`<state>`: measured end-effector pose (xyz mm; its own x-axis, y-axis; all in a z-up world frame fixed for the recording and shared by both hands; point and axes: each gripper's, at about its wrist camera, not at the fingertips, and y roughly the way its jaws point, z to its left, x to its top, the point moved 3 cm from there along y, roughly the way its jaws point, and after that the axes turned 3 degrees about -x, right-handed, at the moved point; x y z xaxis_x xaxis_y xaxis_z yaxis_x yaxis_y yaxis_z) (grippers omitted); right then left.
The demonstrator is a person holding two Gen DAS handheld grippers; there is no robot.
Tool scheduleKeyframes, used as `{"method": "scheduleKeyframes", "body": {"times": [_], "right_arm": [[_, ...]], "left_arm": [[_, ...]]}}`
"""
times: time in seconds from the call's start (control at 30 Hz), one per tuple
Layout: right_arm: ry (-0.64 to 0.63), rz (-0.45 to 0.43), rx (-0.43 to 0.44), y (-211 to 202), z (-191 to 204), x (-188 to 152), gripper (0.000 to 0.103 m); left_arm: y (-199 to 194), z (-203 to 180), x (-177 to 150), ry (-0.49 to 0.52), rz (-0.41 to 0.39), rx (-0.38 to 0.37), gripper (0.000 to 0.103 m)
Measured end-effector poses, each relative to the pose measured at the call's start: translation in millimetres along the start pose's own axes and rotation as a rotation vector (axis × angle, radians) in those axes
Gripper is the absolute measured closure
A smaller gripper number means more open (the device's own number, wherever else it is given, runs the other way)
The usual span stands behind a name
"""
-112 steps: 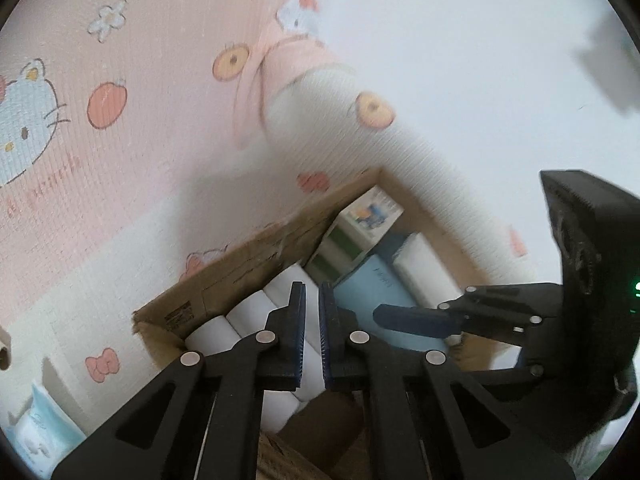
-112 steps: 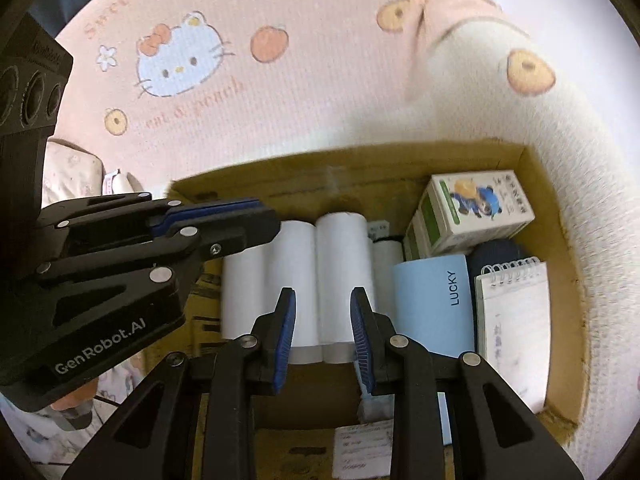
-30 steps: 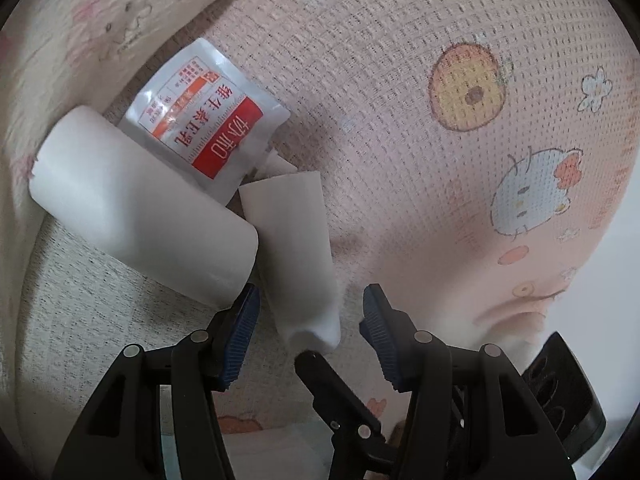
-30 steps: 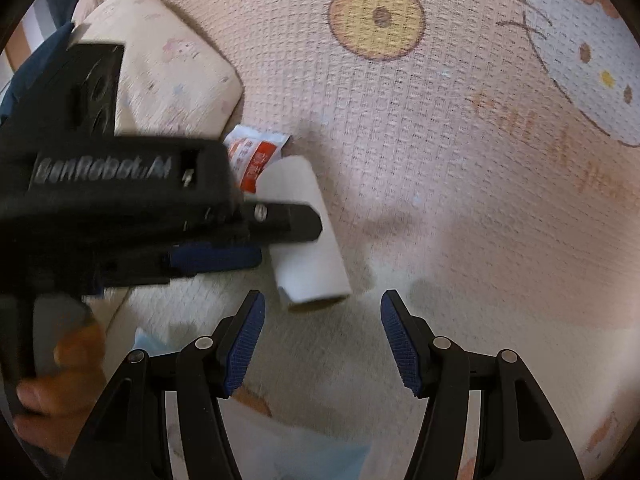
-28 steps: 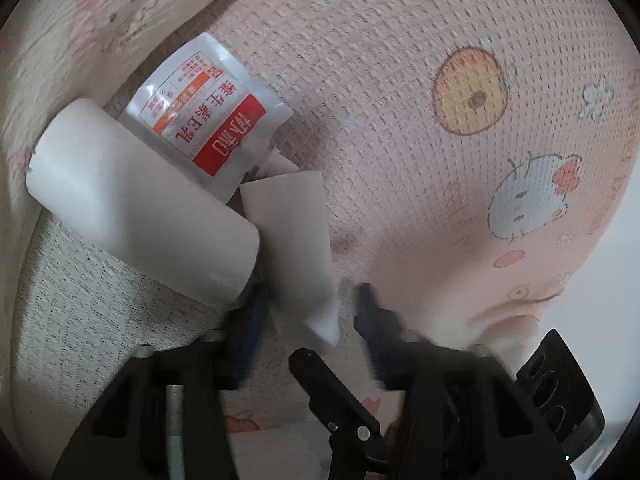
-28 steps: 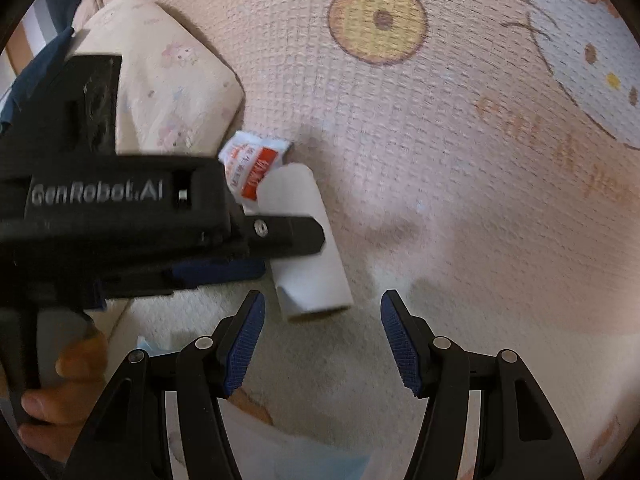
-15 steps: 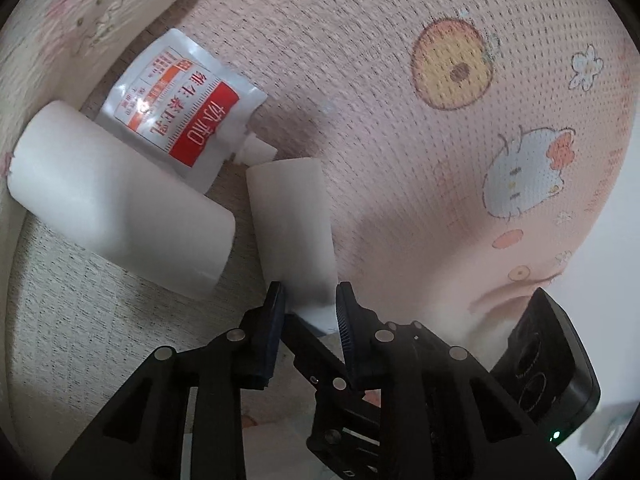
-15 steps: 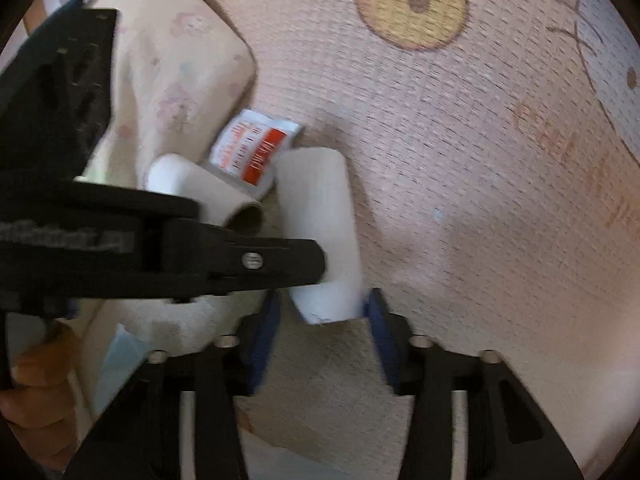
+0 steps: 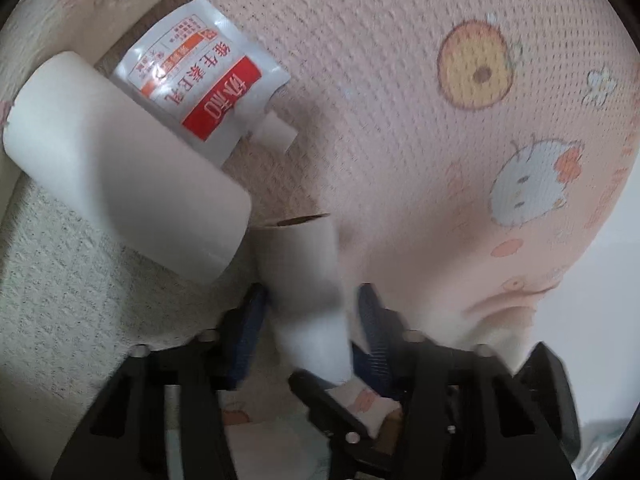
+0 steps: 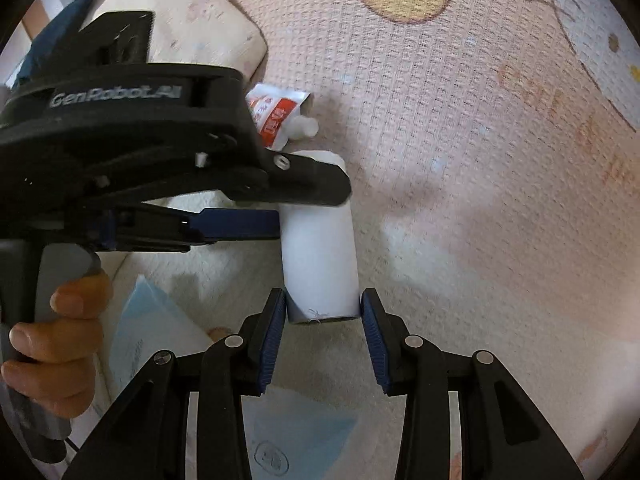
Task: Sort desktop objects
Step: 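Grasp another white paper roll with the right gripper and lift it, then carry the second white roll with the right gripper to the cardboard box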
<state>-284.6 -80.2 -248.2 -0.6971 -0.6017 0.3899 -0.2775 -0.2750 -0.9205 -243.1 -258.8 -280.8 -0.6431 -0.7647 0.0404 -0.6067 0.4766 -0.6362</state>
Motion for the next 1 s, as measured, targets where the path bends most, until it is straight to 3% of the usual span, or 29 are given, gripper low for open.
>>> {"method": "scheduleKeyframes", "body": {"times": [0.2, 0.43, 0.6, 0.73, 0.77, 0.87, 1.0], "right_arm": [[0.018, -0.011, -0.016, -16, -6, -12, 0.067], [0.039, -0.033, -0.067, -47, -12, -31, 0.068], [0.104, -0.079, -0.075, -74, -17, -52, 0.068], [0.126, -0.106, -0.098, -84, -17, -53, 0.068], [0.134, -0.112, -0.098, -89, -23, -68, 0.068], [0.151, -0.119, -0.096, -67, 0, -40, 0.068], [0.178, -0.132, -0.089, -73, 9, -56, 0.068]], "left_arm": [[-1, -1, -7, -0.04, 0.037, -0.104, 0.063], [-8, -36, -27, 0.116, 0.051, -0.135, 0.063], [-15, -51, -49, 0.168, 0.094, -0.189, 0.063], [-25, -55, -66, 0.231, 0.118, -0.177, 0.063], [-26, -56, -69, 0.242, 0.12, -0.169, 0.063], [-37, -53, -78, 0.252, 0.131, -0.172, 0.063], [-51, -50, -88, 0.254, 0.143, -0.185, 0.063]]}}
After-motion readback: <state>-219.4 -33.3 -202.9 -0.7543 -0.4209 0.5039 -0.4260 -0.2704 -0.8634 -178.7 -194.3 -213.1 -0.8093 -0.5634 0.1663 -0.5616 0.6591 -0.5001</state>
